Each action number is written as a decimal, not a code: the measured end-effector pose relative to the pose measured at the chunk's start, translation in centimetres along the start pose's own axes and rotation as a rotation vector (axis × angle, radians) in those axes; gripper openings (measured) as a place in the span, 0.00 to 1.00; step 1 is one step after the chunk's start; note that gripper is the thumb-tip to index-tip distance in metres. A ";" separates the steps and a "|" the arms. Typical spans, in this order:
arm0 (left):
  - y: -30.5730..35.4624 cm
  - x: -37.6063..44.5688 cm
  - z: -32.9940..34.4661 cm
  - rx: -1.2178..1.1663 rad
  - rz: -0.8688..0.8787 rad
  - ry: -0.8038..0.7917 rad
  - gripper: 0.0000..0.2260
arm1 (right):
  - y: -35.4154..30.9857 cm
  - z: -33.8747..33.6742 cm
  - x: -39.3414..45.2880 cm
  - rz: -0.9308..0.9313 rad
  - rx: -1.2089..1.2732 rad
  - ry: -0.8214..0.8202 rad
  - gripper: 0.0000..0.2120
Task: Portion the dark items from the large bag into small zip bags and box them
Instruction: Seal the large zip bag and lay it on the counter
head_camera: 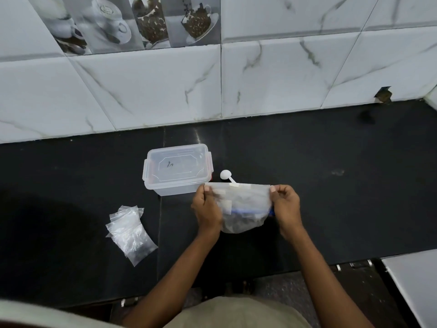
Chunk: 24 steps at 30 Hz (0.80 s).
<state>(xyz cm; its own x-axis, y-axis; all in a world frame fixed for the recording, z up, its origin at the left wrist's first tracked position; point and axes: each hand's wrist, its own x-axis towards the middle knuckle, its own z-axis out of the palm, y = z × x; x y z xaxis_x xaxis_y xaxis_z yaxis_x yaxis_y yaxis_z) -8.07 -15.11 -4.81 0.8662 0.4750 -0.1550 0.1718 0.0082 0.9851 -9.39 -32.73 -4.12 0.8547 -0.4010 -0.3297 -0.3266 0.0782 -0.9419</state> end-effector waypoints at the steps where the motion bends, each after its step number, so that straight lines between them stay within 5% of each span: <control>1: 0.0 0.0 0.0 0.030 0.006 0.031 0.15 | 0.4 0.0 -0.1 -0.019 -0.030 0.009 0.07; 7: 0.8 -0.6 0.3 0.168 0.051 0.205 0.14 | 0.7 0.2 -1.2 -0.133 -0.071 -0.044 0.21; 15: 0.9 -0.8 0.6 0.181 0.068 0.335 0.14 | 0.3 -0.9 -1.8 -0.305 -0.095 -0.051 0.10; 19: 0.8 -0.8 0.9 0.179 0.074 0.342 0.14 | 0.0 -0.7 -2.3 -0.114 -0.007 -0.326 0.09; 24: 0.8 -0.6 0.9 0.208 0.099 0.348 0.14 | -0.5 -0.7 -2.8 0.067 0.094 -0.441 0.08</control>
<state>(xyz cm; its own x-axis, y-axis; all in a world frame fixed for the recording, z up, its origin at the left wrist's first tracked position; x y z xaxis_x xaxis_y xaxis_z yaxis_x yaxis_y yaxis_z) -8.01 -16.11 -4.02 0.6790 0.7341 0.0096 0.2176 -0.2137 0.9524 -11.90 -32.27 -2.65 0.9296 0.0331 -0.3670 -0.3667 0.1817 -0.9124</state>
